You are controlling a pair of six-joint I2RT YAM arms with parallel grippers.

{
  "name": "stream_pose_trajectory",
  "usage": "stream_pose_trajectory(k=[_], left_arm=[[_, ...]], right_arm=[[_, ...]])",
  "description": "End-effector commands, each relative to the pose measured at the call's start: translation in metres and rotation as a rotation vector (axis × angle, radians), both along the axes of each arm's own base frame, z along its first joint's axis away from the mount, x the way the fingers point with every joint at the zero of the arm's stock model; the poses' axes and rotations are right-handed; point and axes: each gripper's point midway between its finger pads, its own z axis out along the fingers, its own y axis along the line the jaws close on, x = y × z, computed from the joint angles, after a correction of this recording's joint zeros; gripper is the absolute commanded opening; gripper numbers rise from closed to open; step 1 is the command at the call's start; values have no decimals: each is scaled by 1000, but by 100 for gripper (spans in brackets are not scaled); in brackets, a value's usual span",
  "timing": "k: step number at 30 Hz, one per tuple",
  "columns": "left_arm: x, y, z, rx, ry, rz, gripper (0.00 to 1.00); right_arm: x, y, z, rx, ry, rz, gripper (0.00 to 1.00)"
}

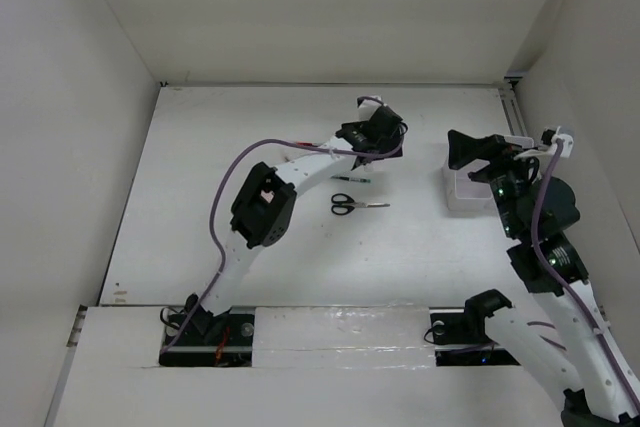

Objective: Sort the stationery into containers
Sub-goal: Pick up the stationery from the center of the board.

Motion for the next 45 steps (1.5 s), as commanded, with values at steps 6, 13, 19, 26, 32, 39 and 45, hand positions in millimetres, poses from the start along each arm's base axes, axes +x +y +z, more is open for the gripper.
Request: stream_pose_trajectory(k=[6,13,19,26,32,39,45], left_arm=[[18,5,-32,43,68,181,86],[25,8,-70,90,110,211,73],[22,19,-93,140,158,230,45],[16,35,-110,203,197,246,31],[7,39,-124,231,253,183,20],[-1,52,-121,262,265,139,0],[-6,49,-41,83,16,51,0]], right_arm=[[-27,11,5,8,-10,88,100],[-42,13,9,26,-42,131,100],[-54,11,16,37,-72,140,100],[-50,13,8,53,-60,143,100],[-50,18,7,78,-56,169,100],[-57,25,24,92,-90,220,100],[-45,21,13,103,-33,169,100]])
